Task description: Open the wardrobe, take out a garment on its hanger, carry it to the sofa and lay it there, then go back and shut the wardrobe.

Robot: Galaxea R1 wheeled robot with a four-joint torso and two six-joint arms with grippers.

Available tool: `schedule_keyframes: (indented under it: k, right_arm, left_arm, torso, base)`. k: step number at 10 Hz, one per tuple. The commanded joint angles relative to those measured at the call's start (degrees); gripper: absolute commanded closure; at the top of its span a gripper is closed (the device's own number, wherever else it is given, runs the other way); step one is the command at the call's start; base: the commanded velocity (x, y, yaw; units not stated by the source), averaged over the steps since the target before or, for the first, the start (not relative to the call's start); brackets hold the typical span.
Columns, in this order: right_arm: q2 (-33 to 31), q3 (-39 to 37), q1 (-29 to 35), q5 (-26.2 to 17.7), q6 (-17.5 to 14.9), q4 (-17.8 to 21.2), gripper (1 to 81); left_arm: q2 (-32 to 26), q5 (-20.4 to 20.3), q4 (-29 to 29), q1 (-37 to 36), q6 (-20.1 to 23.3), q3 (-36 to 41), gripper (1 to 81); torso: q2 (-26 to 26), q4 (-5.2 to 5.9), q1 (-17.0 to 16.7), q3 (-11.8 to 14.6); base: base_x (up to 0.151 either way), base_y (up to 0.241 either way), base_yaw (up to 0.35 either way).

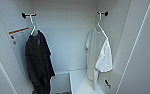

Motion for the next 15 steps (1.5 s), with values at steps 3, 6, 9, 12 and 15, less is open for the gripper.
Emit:
schedule_keyframes:
  k: [3, 6, 9, 12, 15]
  right_arm:
    - [0.33, 0.26, 2.52, -3.32, -0.19, -0.07, 1.0]
    - [0.42, 0.26, 2.61, -3.31, -0.19, 0.02, 1.0]
    - [0.42, 0.09, 2.87, -3.31, -0.11, 0.1, 1.0]
    - [0.33, 0.0, 3.05, -3.31, -0.11, 0.1, 1.0]
    - [0.24, 0.0, 2.96, -2.52, -0.11, 0.1, 1.0]
  left_arm:
    - [-0.25, 2.71, 1.04, -4.92, 0.34, 0.98, 1.0]
    - [-1.04, 2.71, 2.36, -8.34, 0.34, 3.61, 1.0]
    - [-3.76, 3.41, 2.45, -12.82, 0.34, 10.19, 1.0]
    - [-6.49, 5.24, 2.36, -18.1, 0.17, 17.67, 1.0]
    - [-6.84, 7.72, 2.36, -23.46, 0.17, 20.14, 1.0]
  torso:
    - [0.0, 0.0, 0.05, 0.0]
    - [0.0, 0.0, 0.05, 0.0]
    - [0.0, 0.0, 0.05, 0.0]
    - [0.0, 0.0, 0.05, 0.0]
    - [0.0, 0.0, 0.05, 0.0]
  base:
    - [0.0, 0.0, 0.0]
    - [0.0, 0.0, 0.0]
    - [0.0, 0.0, 0.0]
    - [0.0, 0.0, 0.0]
    - [0.0, 0.0, 0.0]
